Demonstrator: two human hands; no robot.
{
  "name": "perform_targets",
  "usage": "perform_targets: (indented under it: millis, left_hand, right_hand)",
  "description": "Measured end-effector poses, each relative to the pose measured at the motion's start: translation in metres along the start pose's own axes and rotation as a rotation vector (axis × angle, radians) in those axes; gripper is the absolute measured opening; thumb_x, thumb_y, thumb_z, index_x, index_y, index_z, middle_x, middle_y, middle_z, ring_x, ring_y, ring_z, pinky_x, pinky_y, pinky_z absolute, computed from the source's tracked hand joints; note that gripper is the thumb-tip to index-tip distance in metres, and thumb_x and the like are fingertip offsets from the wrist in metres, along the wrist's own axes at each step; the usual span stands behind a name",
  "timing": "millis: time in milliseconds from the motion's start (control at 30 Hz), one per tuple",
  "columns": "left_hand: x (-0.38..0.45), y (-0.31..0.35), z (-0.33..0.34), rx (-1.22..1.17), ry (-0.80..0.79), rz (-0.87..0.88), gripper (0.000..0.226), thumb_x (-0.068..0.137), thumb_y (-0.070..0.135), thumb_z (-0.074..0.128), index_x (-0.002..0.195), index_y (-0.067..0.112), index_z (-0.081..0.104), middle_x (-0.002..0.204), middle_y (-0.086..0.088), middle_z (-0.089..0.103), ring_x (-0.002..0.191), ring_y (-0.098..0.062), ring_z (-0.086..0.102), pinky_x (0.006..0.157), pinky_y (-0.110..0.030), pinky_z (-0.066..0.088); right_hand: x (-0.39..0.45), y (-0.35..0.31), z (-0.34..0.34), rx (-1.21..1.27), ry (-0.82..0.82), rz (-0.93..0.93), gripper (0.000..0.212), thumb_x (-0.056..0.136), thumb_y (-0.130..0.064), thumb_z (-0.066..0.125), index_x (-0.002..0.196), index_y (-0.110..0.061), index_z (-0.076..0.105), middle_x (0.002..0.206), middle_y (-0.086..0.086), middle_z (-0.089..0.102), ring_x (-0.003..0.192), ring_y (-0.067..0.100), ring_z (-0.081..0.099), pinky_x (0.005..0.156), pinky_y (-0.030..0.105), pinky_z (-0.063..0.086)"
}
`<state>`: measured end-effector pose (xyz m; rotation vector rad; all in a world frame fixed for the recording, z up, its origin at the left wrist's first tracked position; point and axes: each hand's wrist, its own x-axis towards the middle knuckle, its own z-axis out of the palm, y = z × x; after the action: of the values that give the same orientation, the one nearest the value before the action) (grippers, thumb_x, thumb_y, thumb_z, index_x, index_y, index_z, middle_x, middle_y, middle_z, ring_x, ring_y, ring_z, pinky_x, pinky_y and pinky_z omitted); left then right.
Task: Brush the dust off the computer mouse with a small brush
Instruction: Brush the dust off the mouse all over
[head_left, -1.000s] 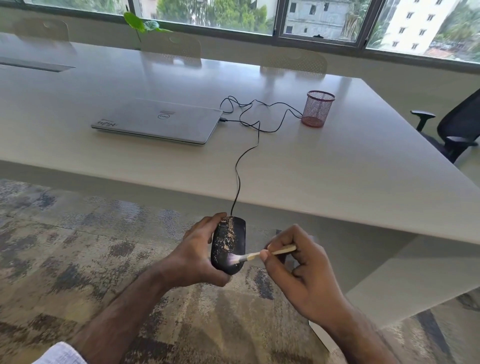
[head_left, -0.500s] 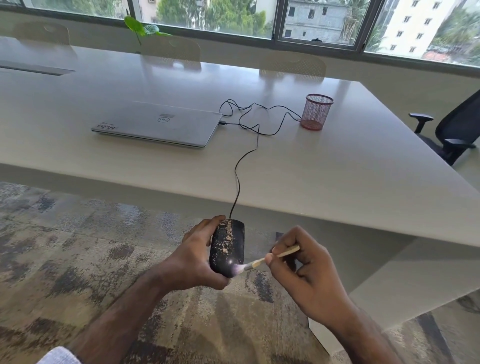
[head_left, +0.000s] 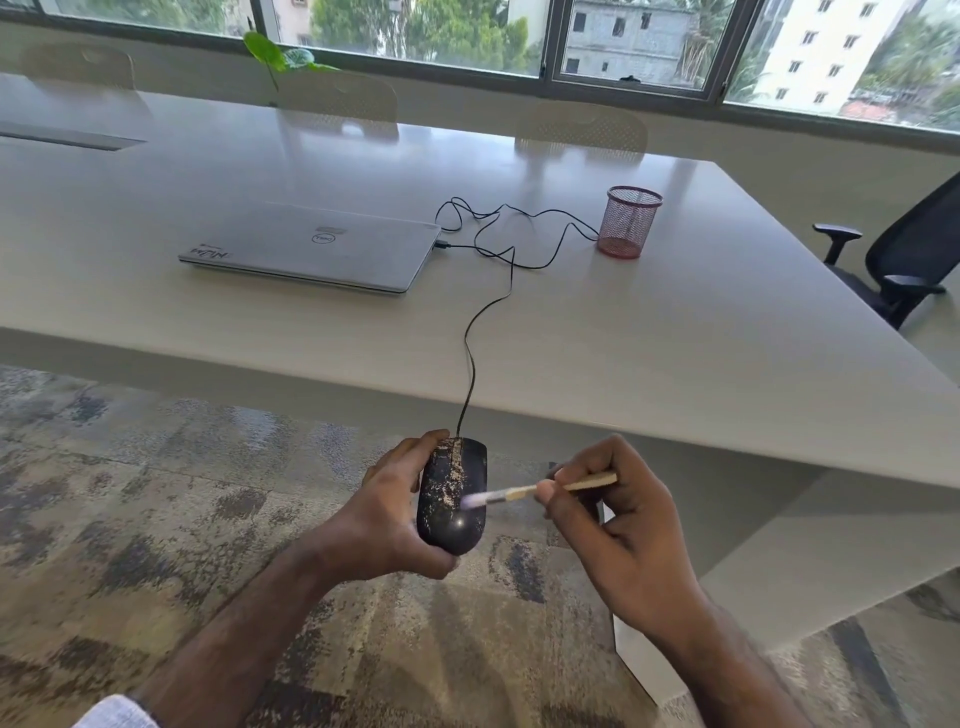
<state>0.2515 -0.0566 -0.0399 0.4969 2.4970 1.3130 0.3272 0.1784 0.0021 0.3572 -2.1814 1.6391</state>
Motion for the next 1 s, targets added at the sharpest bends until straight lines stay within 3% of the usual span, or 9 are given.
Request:
perform_targets:
  millis: [200,367,500,567,667,767,867,1000]
  left_hand:
    - [-0.002,0.0006,0.0001,0.018,0.009,0.005,0.126,0.045,0.032,0.09,0.158,0.026,0.034,0.134,0.012,0.05,0.128,-0.019,0.053,0.109,-0.045,0.052]
    - [-0.0039,0.0017,-0.0004,0.01,0.007,-0.002,0.127,0.047,0.029,0.092,0.159,0.025,0.032,0.133,0.012,0.049,0.129,-0.018,0.052,0.111,-0.044,0.052]
    - [-0.0048,0.0011,0.0004,0.022,0.005,0.001,0.123,0.049,0.024,0.093,0.157,0.027,0.034,0.133,0.009,0.051,0.128,-0.022,0.053,0.107,-0.048,0.054]
    - [-0.0053,0.0005,0.0008,0.035,0.009,0.004,0.123,0.049,0.023,0.093,0.157,0.028,0.034,0.134,0.008,0.051,0.128,-0.022,0.053,0.108,-0.048,0.053]
    - [-0.005,0.0002,0.0012,0.037,0.004,0.004,0.125,0.05,0.024,0.093,0.159,0.025,0.031,0.14,0.007,0.048,0.133,-0.022,0.05,0.112,-0.046,0.05]
    - [-0.0048,0.0014,0.002,0.029,0.003,0.007,0.123,0.05,0.023,0.092,0.158,0.025,0.033,0.139,0.008,0.048,0.133,-0.021,0.05,0.112,-0.045,0.05]
    - [-0.005,0.0014,0.0023,0.025,0.001,0.018,0.121,0.05,0.023,0.092,0.157,0.026,0.035,0.137,0.008,0.05,0.132,-0.021,0.051,0.111,-0.046,0.051]
    - [-0.0048,0.0007,0.0029,0.04,0.012,0.044,0.114,0.047,0.029,0.09,0.148,0.041,0.039,0.133,0.014,0.051,0.128,-0.017,0.052,0.109,-0.045,0.052]
  right_hand:
    - [-0.0039,0.0039,0.0023,-0.017,-0.055,0.01,0.013,0.09,-0.03,0.069,0.085,-0.029,0.057,0.069,0.011,0.059,0.049,0.038,0.039,0.041,0.048,0.034]
    - [-0.0009,0.0005,0.0021,-0.009,0.007,0.004,0.013,0.089,-0.033,0.071,0.084,-0.034,0.059,0.071,0.004,0.062,0.052,0.038,0.044,0.042,0.048,0.038]
    - [-0.0024,0.0036,0.0057,-0.03,-0.021,0.016,0.013,0.09,-0.033,0.07,0.084,-0.033,0.058,0.069,0.016,0.057,0.05,0.042,0.04,0.041,0.051,0.036]
    - [-0.0041,0.0052,0.0049,-0.023,-0.038,0.011,0.014,0.09,-0.032,0.069,0.084,-0.031,0.057,0.067,0.014,0.054,0.049,0.041,0.037,0.04,0.05,0.034]
    - [-0.0023,0.0044,0.0031,-0.011,0.009,0.016,0.013,0.089,-0.034,0.071,0.083,-0.033,0.058,0.067,0.006,0.057,0.05,0.037,0.04,0.039,0.048,0.034]
    - [0.0019,0.0051,0.0037,-0.03,0.078,0.022,0.012,0.089,-0.036,0.07,0.085,-0.037,0.059,0.068,0.01,0.058,0.05,0.037,0.041,0.039,0.048,0.036]
    - [0.0015,0.0075,0.0059,-0.038,0.047,0.036,0.011,0.091,-0.037,0.068,0.087,-0.036,0.058,0.066,0.013,0.055,0.048,0.04,0.039,0.038,0.049,0.033]
    - [0.0,0.0066,0.0045,-0.04,0.029,0.03,0.012,0.088,-0.036,0.068,0.084,-0.033,0.057,0.065,0.014,0.054,0.05,0.04,0.042,0.041,0.05,0.035]
